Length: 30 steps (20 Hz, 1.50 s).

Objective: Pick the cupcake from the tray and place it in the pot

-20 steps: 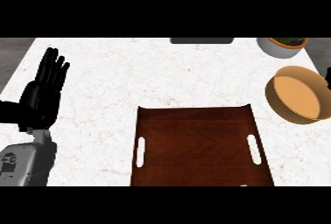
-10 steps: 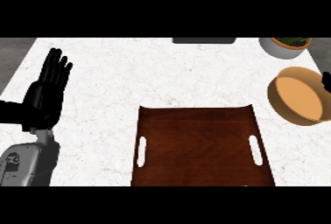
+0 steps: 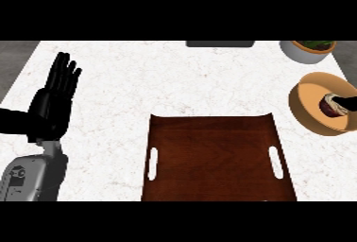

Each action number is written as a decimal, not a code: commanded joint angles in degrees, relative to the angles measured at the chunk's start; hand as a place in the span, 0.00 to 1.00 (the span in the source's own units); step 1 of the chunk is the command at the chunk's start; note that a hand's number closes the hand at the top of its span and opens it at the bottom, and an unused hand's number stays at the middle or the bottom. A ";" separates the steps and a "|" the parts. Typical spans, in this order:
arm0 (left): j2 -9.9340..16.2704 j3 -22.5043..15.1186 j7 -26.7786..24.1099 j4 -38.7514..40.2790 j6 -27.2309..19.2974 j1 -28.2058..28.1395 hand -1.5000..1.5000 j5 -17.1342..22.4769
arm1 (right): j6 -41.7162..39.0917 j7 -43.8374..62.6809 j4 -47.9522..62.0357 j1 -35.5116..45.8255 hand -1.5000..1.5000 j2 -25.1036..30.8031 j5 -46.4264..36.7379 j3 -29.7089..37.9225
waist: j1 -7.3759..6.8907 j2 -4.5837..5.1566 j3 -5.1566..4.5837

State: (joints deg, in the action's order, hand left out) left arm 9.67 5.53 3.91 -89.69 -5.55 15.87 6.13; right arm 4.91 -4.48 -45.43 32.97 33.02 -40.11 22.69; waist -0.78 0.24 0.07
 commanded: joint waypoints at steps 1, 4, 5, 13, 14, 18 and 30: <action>1.02 1.08 0.93 -0.12 0.75 0.43 0.50 0.77 | 1.52 -5.11 1.37 3.41 0.00 -1.49 3.21 1.19 | 0.10 -0.09 -0.02; -0.22 0.62 -0.64 1.48 -0.72 0.19 0.50 -0.64 | 0.34 -6.67 -2.28 2.96 0.00 -2.45 9.05 4.95 | 0.94 -0.31 -0.07; -0.60 0.28 -1.68 1.88 -0.06 -0.29 0.50 -0.39 | -0.06 -5.83 -2.04 3.66 0.00 -2.01 10.63 6.40 | 0.91 -0.28 -0.07; 0.80 1.70 -0.16 0.58 1.27 -0.24 0.50 1.16 | -4.36 -4.92 -0.26 2.58 0.00 2.15 23.37 17.35 | 0.96 -0.20 -0.03; 1.20 2.95 -3.57 3.88 2.41 -0.29 0.50 1.61 | -5.14 -5.60 -2.25 0.35 0.00 1.83 24.82 18.08 | 1.38 -0.23 -0.07; 2.19 3.03 -1.03 -0.28 3.24 -3.06 0.50 2.22 | -3.46 -12.19 0.29 -2.51 0.00 3.56 28.23 21.63 | 0.77 -0.23 -0.03; 1.06 2.39 -0.67 0.82 1.53 0.89 0.50 0.68 | -11.30 -23.54 20.93 -4.32 0.00 19.20 35.37 27.18 | 0.16 0.04 0.05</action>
State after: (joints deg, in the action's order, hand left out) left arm 10.50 7.67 2.53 -88.55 -3.92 15.73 6.74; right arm -5.15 -24.71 -30.48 29.14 48.05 -6.09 48.84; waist -0.39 0.22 0.08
